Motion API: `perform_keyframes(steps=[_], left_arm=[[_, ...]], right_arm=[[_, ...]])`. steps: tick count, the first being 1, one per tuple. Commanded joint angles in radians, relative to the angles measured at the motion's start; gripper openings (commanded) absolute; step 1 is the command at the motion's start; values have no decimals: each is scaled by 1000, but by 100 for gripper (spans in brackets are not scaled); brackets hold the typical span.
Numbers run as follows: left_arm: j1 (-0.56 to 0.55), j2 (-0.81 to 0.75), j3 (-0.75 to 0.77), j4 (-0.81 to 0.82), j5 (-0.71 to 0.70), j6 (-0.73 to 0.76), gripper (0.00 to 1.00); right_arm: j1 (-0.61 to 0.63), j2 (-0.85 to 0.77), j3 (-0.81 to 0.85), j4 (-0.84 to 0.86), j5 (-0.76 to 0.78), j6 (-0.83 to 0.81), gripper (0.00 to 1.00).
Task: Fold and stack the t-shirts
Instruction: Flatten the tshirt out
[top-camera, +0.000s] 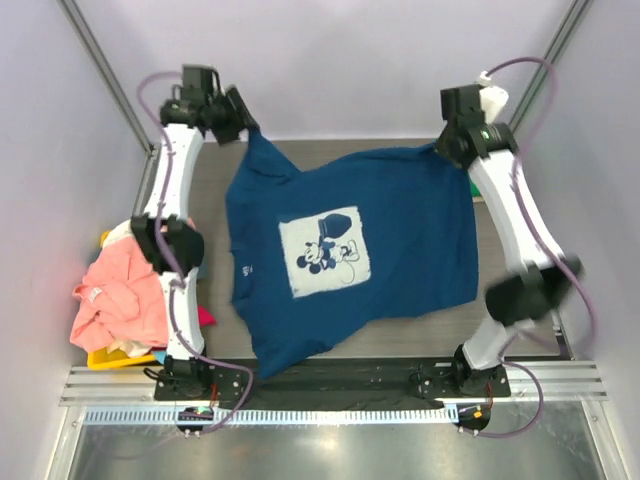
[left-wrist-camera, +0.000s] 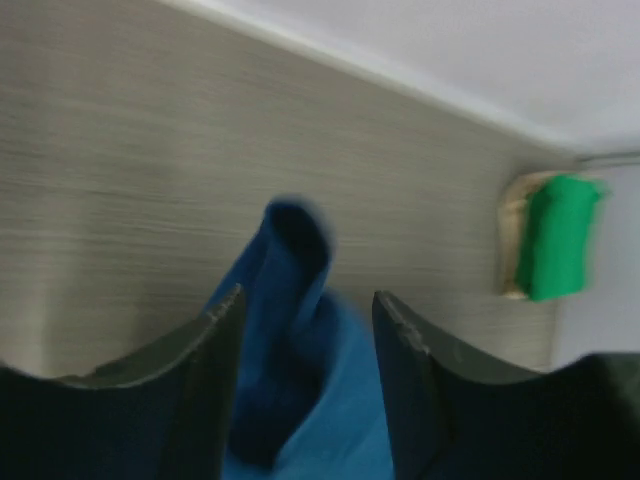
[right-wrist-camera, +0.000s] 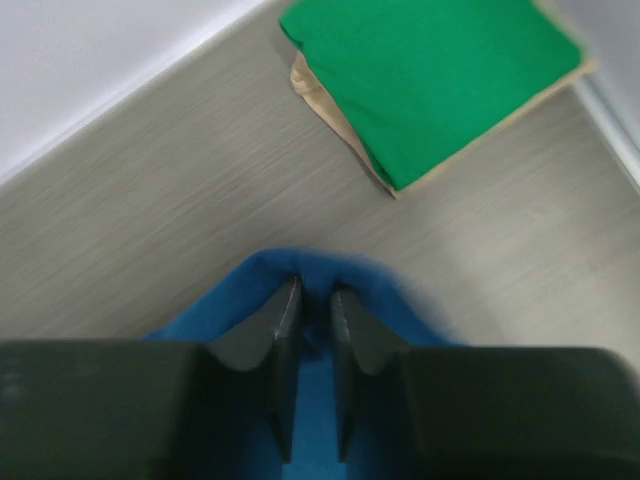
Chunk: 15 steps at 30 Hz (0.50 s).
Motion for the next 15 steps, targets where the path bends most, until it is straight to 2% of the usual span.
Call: perform_keyframes(steps=[1, 2, 4, 5, 6, 7, 11, 15], left_arm=[[88, 207, 85, -114, 191, -50, 66], [79, 226, 104, -128, 158, -24, 83], [52, 177, -9, -85, 83, 17, 88], [37, 101, -69, -15, 69, 34, 94], [33, 65, -174, 8, 54, 39, 95], [32, 36, -213, 31, 32, 45, 95], [0, -129, -420, 79, -44, 88, 95], [-69, -214, -638, 159, -101, 99, 93]], right_arm=[[-114, 320, 236, -46, -293, -44, 28], [-102, 382, 277, -89, -309, -52, 60], [-85, 401, 226, -59, -306, -66, 72], [-79, 378, 177, 13, -321, -76, 88], [-77, 328, 128, 47, -333, -73, 93], [-77, 306, 47, 67, -340, -72, 98], [-73, 198, -127, 130, -353, -52, 99], [-70, 103, -333, 223, -415, -41, 99]])
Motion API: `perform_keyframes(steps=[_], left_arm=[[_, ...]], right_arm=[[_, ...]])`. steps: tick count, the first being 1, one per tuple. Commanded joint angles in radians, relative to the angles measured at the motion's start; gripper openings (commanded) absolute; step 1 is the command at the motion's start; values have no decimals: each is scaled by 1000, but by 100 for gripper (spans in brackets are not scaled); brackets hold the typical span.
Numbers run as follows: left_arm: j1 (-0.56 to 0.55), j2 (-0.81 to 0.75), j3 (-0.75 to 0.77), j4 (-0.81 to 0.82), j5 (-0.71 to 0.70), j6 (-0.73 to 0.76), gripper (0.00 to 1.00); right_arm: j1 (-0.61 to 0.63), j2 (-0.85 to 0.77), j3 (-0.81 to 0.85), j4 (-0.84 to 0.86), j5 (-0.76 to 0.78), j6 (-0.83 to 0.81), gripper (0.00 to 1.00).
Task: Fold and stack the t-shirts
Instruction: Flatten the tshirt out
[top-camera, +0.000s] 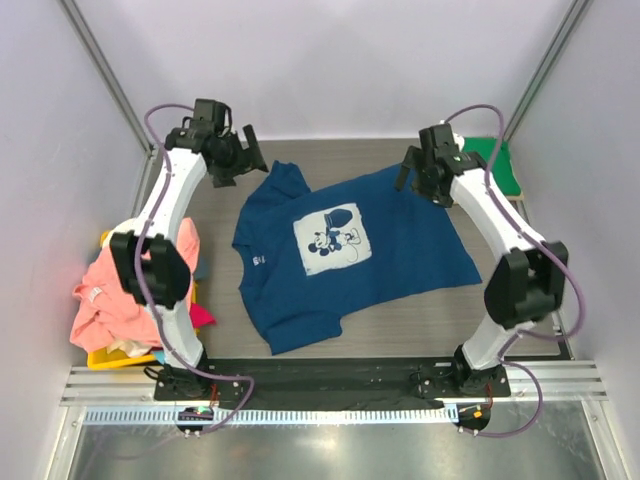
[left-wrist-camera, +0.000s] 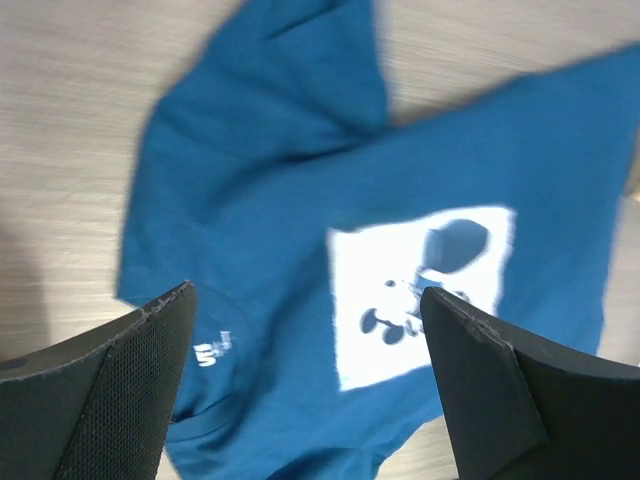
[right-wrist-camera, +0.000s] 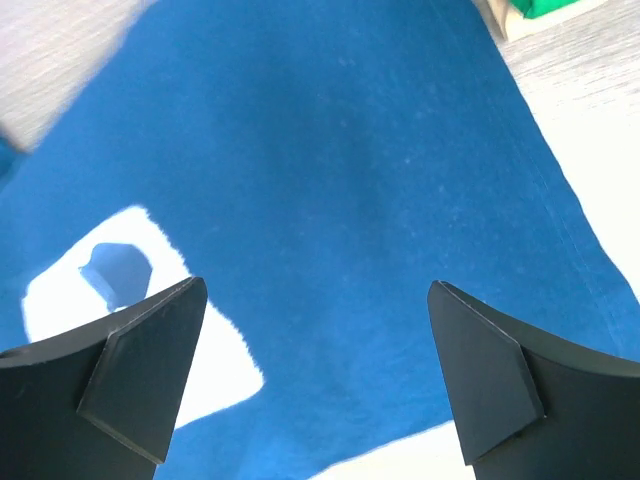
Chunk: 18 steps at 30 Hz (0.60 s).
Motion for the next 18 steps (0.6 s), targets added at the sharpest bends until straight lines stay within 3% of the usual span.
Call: perform_keyframes(steps=[1, 3, 7, 14, 18], left_arm=[[-71, -84, -150, 144, -66, 34, 93], [-96, -78, -257, 186, -75, 20, 92], [-148, -1, -322, 249, -95, -12, 89], [-159, 186, -253, 248, -141, -18, 87], [-149, 316, -131, 196, -191, 3, 87]], right_arm=[[-11, -102, -151, 135, -67, 10, 99], [-9, -110, -204, 175, -76, 12, 99], [-9, -70, -272, 193, -101, -5, 98], [-12, 0, -313, 230, -102, -8, 98], [-14, 87, -284, 234, -102, -2, 98]])
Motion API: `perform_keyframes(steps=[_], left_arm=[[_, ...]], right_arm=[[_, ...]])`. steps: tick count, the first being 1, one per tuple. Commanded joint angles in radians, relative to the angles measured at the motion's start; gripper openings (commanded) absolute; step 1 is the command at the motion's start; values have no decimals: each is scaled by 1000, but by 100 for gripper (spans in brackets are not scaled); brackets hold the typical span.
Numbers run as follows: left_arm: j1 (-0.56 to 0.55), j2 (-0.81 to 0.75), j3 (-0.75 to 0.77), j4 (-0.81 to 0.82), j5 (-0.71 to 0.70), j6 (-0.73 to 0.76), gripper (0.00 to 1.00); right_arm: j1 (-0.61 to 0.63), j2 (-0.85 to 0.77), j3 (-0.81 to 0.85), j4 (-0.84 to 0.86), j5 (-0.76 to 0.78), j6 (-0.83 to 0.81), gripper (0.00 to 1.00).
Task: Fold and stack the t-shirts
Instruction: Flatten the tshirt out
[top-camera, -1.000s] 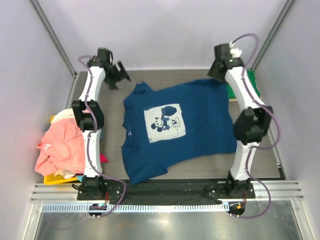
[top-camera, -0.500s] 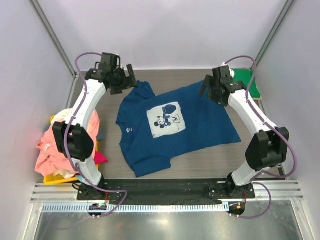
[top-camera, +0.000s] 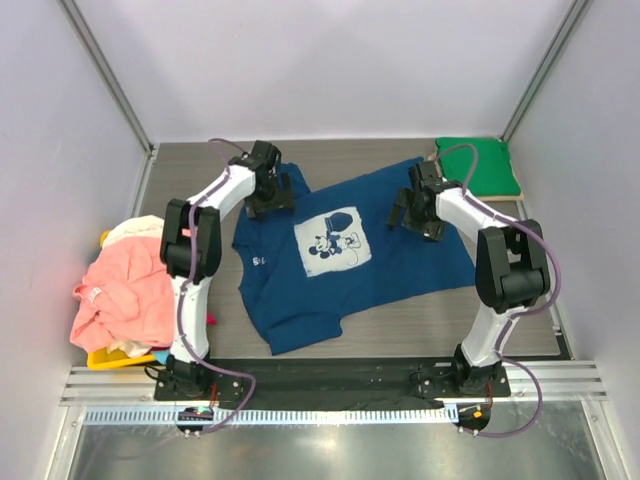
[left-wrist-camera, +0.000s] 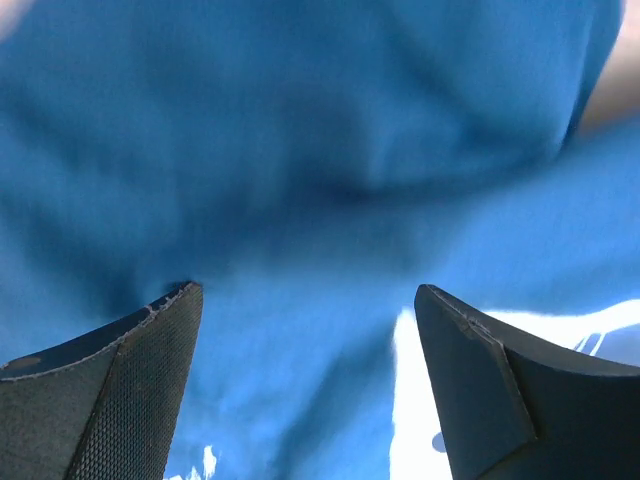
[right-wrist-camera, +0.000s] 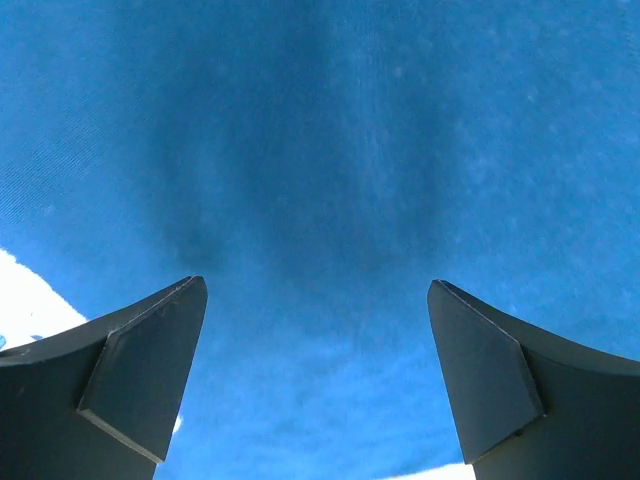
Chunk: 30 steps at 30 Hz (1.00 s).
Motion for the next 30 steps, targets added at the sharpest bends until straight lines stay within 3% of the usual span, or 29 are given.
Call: perform_keyframes(steps=[1, 7, 11, 12, 15, 18, 21, 26, 30], left_arm=[[17, 127, 143, -24, -58, 21, 87], [69, 386, 462, -154, -61, 41, 87], [104, 544, 762, -227, -58, 51, 87], [124, 573, 847, -211, -44, 53, 87], [170, 607, 893, -77, 32, 53, 88], [187, 551, 910, -9, 64, 48, 93], [173, 361, 851, 34, 44, 67, 98], [121, 26, 633, 16, -7, 73, 100], [43, -243, 432, -94, -76, 59, 100]], right_arm=[[-2, 82, 55, 43, -7, 1, 98], [-5, 240, 179, 45, -46, 14, 99], [-6, 364, 294, 34, -88, 36, 98], [-8, 381, 320, 33, -98, 41, 98], [-8, 439, 431, -3, -142, 73, 98], [-8, 435, 497, -21, -203, 106, 98], [-3, 398, 508, -16, -250, 114, 98], [-2, 234, 488, -30, -219, 67, 99], [-5, 60, 391, -53, -149, 47, 99]])
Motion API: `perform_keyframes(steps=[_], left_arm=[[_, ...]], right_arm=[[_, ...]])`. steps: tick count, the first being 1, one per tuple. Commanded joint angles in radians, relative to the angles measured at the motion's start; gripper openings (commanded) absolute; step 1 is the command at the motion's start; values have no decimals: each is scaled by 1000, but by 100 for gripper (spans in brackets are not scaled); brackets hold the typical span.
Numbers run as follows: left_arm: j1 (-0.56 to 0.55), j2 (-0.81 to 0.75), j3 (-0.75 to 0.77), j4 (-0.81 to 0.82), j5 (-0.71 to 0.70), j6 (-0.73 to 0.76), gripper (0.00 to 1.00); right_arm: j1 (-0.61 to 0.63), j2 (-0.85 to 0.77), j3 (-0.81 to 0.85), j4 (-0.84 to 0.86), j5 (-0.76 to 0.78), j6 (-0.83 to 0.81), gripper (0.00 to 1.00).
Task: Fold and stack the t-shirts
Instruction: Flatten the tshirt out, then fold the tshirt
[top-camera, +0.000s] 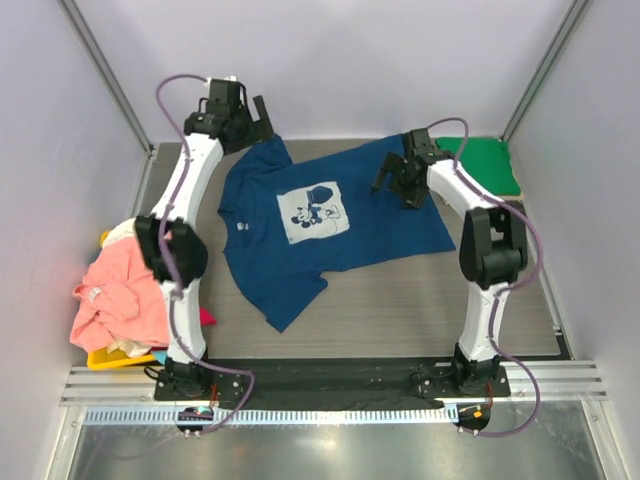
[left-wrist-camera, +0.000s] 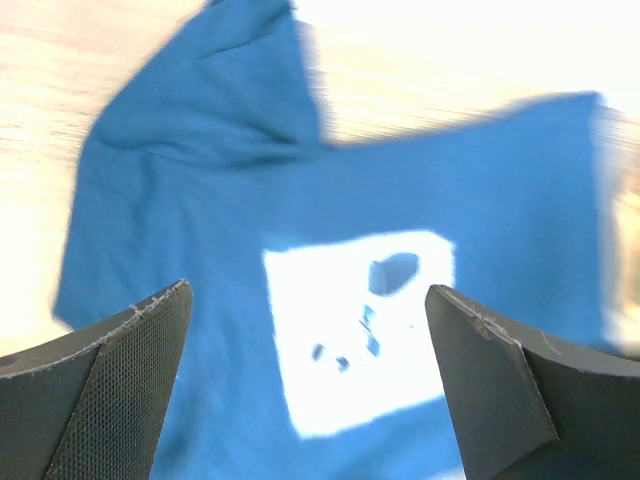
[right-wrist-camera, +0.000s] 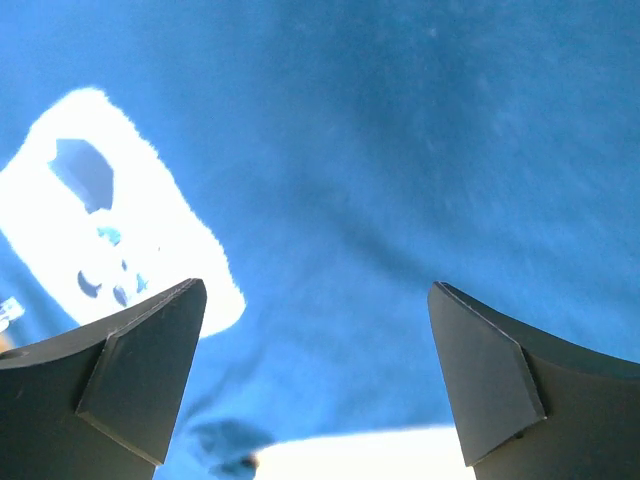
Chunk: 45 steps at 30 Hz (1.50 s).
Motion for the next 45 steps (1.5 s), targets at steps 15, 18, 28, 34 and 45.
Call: perform_keyframes(steps=[15, 18, 28, 34, 45], left_arm=[[-308, -1132, -1371, 76, -50, -393, 93], [-311, -1215, -1521, 119, -18, -447, 94], [-333, -1253, -1725, 242, 36, -541, 96], [-380, -1189, -1750, 282, 32, -567, 94], [-549, -1074, -1755, 342, -21, -689, 76]], right_arm=[[-291, -714, -782, 89, -33, -25, 98], [-329, -687, -815, 139, -61, -16, 98], [-342, -487, -802, 286, -27, 30, 90], [-347, -394, -807, 393, -63, 47, 73], [-351, -326, -799, 442, -103, 47, 36]])
